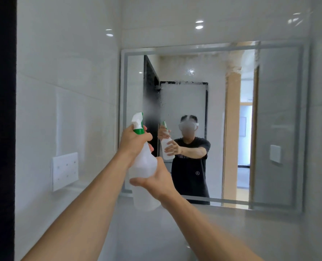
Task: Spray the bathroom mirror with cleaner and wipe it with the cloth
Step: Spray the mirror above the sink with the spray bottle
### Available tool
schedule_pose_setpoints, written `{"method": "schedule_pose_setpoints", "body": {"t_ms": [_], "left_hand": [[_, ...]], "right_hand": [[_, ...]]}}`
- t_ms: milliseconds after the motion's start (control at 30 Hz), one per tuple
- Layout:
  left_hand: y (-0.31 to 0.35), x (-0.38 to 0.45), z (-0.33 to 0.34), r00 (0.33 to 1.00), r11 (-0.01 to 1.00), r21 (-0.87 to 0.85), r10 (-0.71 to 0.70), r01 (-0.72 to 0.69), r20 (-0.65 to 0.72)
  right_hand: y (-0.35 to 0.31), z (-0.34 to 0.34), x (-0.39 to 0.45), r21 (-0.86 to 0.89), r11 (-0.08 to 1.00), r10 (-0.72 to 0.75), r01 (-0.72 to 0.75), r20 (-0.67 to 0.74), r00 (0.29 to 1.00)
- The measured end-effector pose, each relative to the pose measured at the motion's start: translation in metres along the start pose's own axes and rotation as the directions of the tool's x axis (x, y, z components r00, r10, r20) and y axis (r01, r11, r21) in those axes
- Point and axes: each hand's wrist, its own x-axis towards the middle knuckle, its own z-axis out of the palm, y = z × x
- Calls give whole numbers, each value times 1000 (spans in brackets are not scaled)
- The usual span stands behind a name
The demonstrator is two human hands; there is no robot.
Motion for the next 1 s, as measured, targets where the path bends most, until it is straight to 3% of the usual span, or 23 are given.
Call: {"method": "schedule_pose_setpoints", "body": {"t_ms": [333, 1000], "left_hand": [[1, -18, 48, 988, 999, -46, 22, -15, 154], [9, -41, 137, 969, 998, -32, 51, -45, 243]], "right_hand": [[11, -43, -25, -4, 1000, 0, -1, -121, 993], [21, -120, -58, -47, 998, 19, -32, -255, 967]]}}
